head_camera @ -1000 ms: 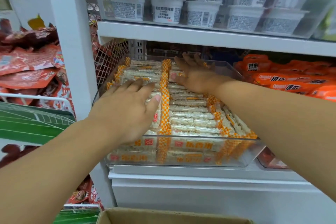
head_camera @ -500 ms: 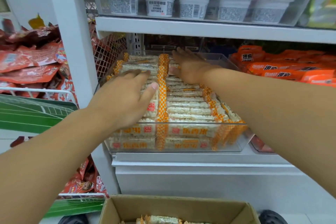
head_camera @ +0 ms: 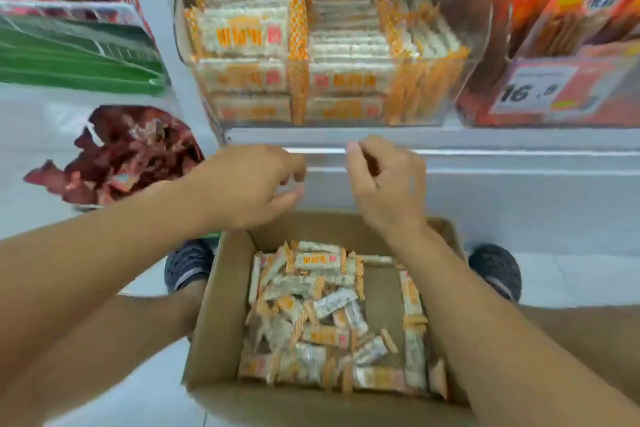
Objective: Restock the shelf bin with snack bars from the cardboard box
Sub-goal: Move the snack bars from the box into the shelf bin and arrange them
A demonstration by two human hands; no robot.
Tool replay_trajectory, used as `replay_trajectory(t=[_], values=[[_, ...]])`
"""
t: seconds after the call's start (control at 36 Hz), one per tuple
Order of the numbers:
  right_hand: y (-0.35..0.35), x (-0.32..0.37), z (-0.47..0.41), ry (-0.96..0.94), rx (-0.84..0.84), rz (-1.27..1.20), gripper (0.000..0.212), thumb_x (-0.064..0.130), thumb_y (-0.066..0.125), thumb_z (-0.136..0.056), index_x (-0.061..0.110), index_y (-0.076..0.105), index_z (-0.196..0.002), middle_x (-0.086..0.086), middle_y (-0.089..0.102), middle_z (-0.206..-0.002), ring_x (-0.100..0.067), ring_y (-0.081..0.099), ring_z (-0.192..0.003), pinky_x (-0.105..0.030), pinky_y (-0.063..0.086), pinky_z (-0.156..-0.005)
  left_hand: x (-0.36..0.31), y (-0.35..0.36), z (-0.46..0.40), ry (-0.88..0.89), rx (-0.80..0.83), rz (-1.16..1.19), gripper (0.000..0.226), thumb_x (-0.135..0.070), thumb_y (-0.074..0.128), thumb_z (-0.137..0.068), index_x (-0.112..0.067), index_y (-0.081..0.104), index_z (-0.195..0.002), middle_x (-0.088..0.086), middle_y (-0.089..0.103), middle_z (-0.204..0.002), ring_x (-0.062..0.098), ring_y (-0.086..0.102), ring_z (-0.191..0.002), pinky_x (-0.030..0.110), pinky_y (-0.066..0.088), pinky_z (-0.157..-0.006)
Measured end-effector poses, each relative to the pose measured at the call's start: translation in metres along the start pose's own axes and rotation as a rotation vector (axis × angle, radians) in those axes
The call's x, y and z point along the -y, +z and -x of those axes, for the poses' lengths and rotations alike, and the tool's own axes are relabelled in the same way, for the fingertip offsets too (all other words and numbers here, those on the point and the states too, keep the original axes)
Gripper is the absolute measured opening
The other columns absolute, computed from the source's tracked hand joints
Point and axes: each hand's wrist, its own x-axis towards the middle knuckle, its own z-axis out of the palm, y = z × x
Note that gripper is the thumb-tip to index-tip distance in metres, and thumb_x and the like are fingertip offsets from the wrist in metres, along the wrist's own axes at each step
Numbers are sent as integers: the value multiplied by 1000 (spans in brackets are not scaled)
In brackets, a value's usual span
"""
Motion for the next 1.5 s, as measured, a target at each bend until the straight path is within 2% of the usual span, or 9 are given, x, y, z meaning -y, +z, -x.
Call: replay_trajectory(t=[0.14, 0.28, 0.47, 0.56, 0.64, 0.75, 0.94, 1.17, 1.5], values=[[44, -86, 118, 428, 1145, 326, 30, 38, 70, -90, 11, 72, -103, -8, 72, -100, -26, 66, -96, -36, 53, -81, -27, 126, 29, -205, 695, 83, 50, -39, 55, -98, -17, 42, -142, 1, 47, -146, 24, 49, -127, 30, 39, -102], [20, -119, 176, 698, 1359, 521, 29, 34, 69, -93, 11, 61, -109, -9, 62, -114, -29, 60, -107, -32, 50, -83, -49, 213, 42, -418, 765, 302, 58, -47, 68, -88, -17, 52, -135, 3, 56, -132, 23, 58, -117, 38, 50, -98], [28, -145, 179, 929, 1365, 511, 31, 28, 75, -89, 7, 56, -101, -6, 61, -106, -24, 59, -97, -29, 47, -75, -34, 234, 25, -336, 829, 236, 88, -17, 87, -72, -19, 40, -147, 6, 41, -147, 29, 52, -125, 37, 52, -96], [41, -142, 184, 871, 1432, 467, 51, 33, 77, -86, 5, 59, -123, -9, 60, -123, -27, 61, -111, -35, 53, -92, -27, 242, 33, -263, 891, 60, 56, -5, 70, -86, -17, 51, -137, 7, 50, -139, 26, 54, -121, 34, 50, -98], [56, -143, 191, 816, 1498, 491, 33, 34, 82, -82, 7, 62, -86, -7, 63, -92, -21, 62, -79, -31, 52, -67, -25, 250, 33, -307, 779, 19, 29, -8, 60, -91, -16, 61, -119, 6, 58, -123, 25, 60, -109, 39, 55, -89], [56, -146, 172, 998, 1530, 362, 32, 31, 83, -80, 10, 59, -81, -6, 56, -80, -21, 56, -58, -29, 47, -50, -28, 243, 9, -446, 565, 262, 17, -13, 57, -95, -9, 69, -106, 7, 67, -110, 26, 64, -101, 34, 54, -83], [36, -145, 122, 1373, 1047, -80, 42, 6, 74, -85, 5, 56, -124, 1, 43, -130, -23, 58, -117, -31, 62, -77, -36, 221, -11, -592, 328, 721, 2, -9, 75, -81, -7, 77, -81, 3, 73, -88, 18, 66, -87, 30, 56, -74], [43, -127, 108, 1426, 689, -473, 33, 1, 72, -85, 0, 62, -117, -9, 53, -118, -19, 63, -94, -25, 60, -65, -48, 214, -9, -821, 137, 1399, 32, 12, 66, -77, -16, 67, -91, 3, 57, -69, 19, 48, -63, 30, 43, -65], [53, -104, 78, 1255, 998, -203, 29, 3, 75, -84, -3, 64, -111, -14, 61, -109, -21, 73, -75, -29, 63, -72, -55, 206, -25, -1038, -102, 1713, 37, 13, 60, -81, -13, 64, -106, 11, 65, -94, 19, 54, -73, 31, 49, -68]])
